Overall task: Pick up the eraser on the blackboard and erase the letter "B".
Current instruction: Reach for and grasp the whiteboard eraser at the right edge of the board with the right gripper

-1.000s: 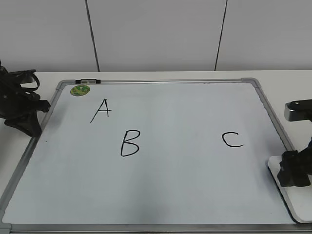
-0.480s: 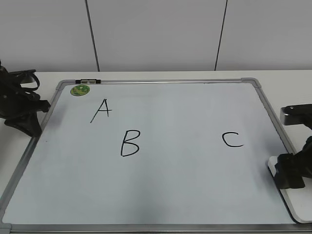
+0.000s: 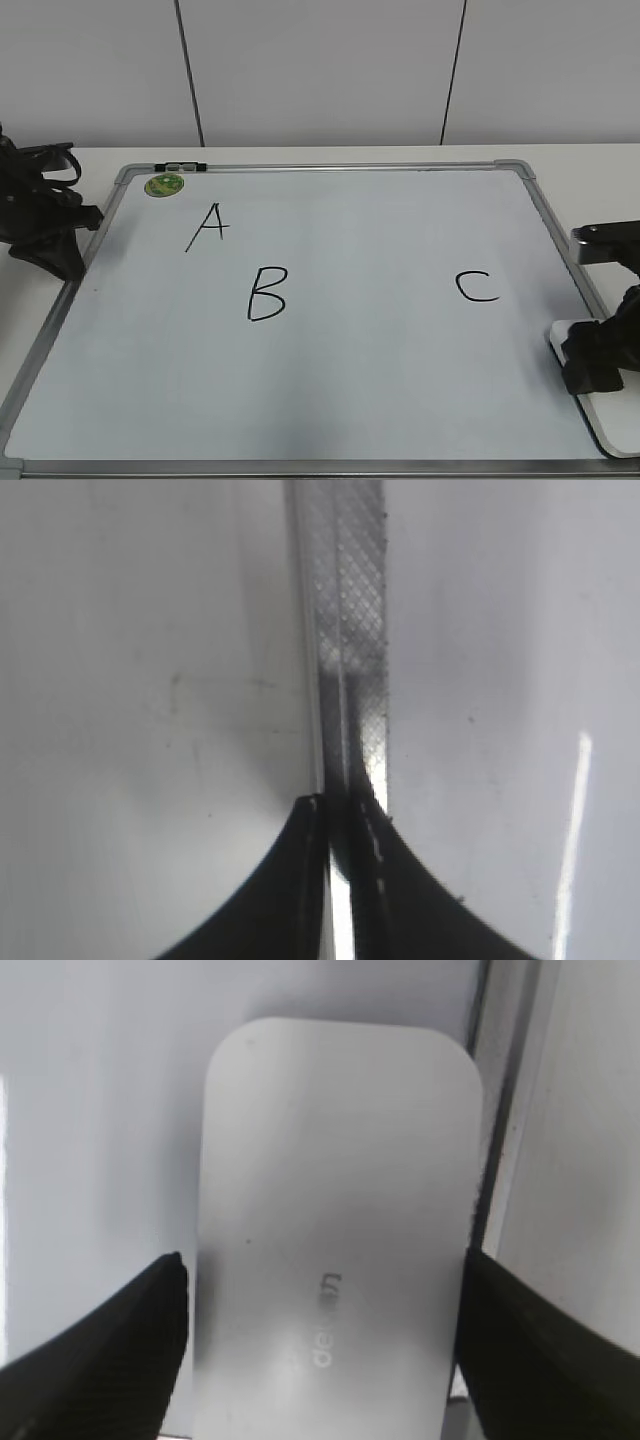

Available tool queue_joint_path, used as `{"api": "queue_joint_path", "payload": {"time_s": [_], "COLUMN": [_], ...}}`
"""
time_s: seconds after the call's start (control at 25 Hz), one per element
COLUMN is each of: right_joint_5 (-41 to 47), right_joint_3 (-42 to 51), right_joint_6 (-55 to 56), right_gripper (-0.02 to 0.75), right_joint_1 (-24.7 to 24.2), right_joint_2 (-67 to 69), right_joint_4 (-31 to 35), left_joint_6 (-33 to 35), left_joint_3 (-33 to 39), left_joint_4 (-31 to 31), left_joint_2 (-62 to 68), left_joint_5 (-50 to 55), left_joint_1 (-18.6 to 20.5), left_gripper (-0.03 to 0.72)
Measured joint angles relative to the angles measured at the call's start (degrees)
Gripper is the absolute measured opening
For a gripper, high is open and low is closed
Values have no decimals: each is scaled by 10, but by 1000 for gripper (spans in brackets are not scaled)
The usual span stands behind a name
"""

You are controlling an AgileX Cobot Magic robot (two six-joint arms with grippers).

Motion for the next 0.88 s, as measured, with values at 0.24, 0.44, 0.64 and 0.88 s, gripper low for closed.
{"api": "queue_joint_path", "payload": {"time_s": [0.24,0.44,0.64,0.88], "right_joint_5": [3,3,3,38], "right_joint_3": [-3,-3,-3,-23], "right_joint_6": [0,0,1,3], "right_gripper": [577,563,550,549], "right_joint_1": [0,0,0,0], "right_joint_2": [0,0,0,3], "right_joint_4": [0,0,0,1], "left_joint_6": [0,0,0,0], "left_joint_3": [0,0,0,0], "left_joint_4": [0,0,0,0], "left_joint_2": [0,0,0,0], "left_joint_5": [0,0,0,0], "left_joint_1": [0,0,0,0], "left_gripper": [11,11,11,11]}}
